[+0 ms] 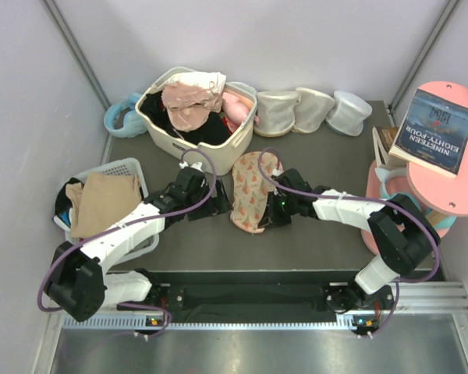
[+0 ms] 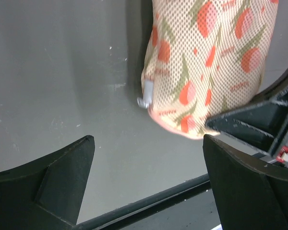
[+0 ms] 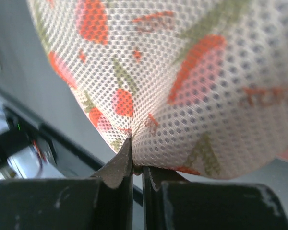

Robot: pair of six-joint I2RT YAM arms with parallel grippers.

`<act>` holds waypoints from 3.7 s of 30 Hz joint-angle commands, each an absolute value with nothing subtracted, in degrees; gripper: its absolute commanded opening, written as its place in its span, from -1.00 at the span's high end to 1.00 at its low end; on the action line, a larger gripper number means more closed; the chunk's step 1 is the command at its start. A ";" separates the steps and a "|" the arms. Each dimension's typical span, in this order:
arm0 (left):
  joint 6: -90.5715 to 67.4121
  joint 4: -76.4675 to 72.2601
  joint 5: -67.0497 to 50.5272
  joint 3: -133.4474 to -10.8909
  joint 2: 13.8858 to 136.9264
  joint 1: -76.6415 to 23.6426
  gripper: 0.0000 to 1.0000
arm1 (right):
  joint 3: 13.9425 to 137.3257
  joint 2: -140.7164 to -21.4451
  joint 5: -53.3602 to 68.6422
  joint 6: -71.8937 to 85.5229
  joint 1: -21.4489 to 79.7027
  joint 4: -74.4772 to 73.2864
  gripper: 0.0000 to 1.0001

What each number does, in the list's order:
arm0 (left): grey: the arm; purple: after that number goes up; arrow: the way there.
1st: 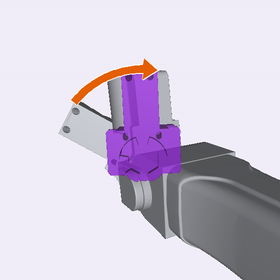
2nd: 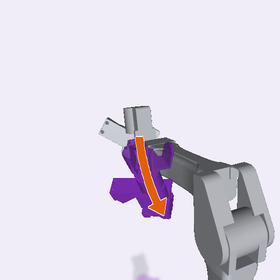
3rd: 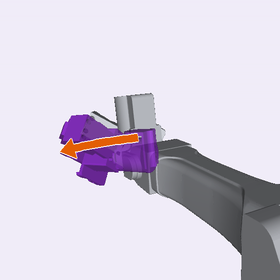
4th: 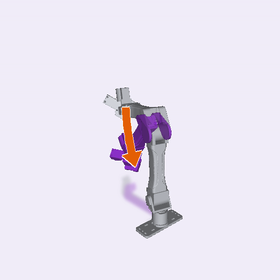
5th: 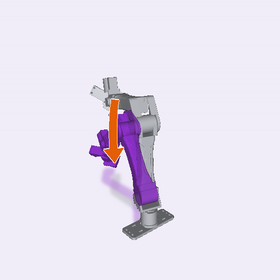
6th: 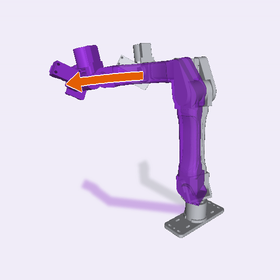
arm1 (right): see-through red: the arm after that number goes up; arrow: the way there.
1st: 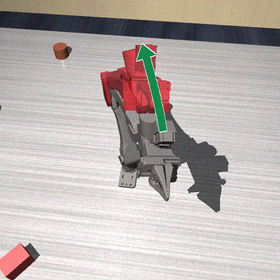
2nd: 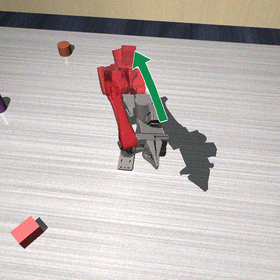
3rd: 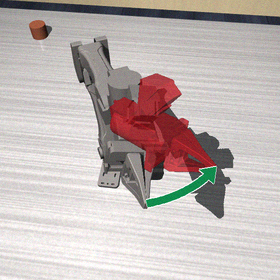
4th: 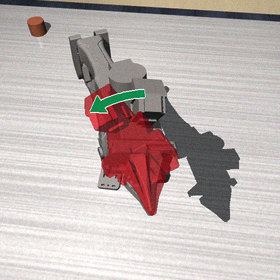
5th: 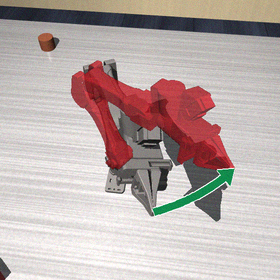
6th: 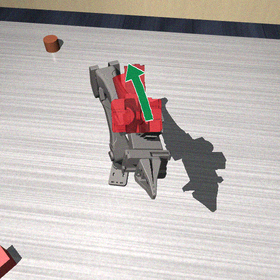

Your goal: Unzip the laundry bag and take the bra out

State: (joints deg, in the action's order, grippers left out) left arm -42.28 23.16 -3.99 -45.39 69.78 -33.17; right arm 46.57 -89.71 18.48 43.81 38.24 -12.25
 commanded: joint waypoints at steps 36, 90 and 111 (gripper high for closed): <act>-44.47 23.47 -3.34 -40.96 61.35 -33.49 -0.98 | 73.73 -101.78 13.72 2.46 28.22 -25.75 0.90; -48.52 13.09 -2.81 -51.59 86.22 -29.97 -0.98 | 40.17 -86.31 -29.71 38.41 62.23 0.78 0.28; -48.34 13.80 -2.29 -51.24 85.52 -29.88 -0.98 | 39.91 -89.56 -30.32 36.21 58.27 7.55 0.72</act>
State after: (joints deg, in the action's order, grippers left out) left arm -48.31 15.44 -2.68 -49.54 85.89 -30.13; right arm 41.32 -91.96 -29.69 37.56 59.35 1.72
